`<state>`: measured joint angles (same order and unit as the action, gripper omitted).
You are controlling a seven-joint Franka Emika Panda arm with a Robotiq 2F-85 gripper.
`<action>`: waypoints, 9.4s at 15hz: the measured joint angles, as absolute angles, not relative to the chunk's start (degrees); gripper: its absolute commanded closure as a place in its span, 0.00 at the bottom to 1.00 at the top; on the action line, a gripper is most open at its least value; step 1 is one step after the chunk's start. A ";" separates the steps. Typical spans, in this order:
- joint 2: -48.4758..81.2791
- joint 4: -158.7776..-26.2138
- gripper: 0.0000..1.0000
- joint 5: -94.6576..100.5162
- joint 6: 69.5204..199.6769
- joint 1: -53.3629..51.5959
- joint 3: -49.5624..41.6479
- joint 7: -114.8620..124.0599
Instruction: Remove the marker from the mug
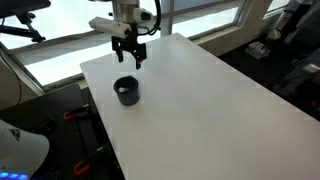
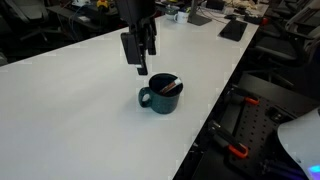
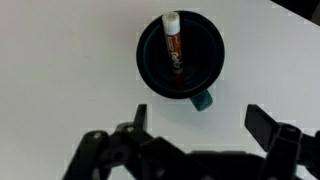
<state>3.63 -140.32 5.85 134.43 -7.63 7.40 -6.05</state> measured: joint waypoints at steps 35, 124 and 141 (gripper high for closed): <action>4.03 -149.43 0.49 5.53 142.79 -4.97 4.86 -17.05; 5.41 -151.19 0.95 -2.50 143.49 -1.64 4.66 -20.79; -24.38 -151.66 0.95 7.92 124.30 1.84 2.23 -1.97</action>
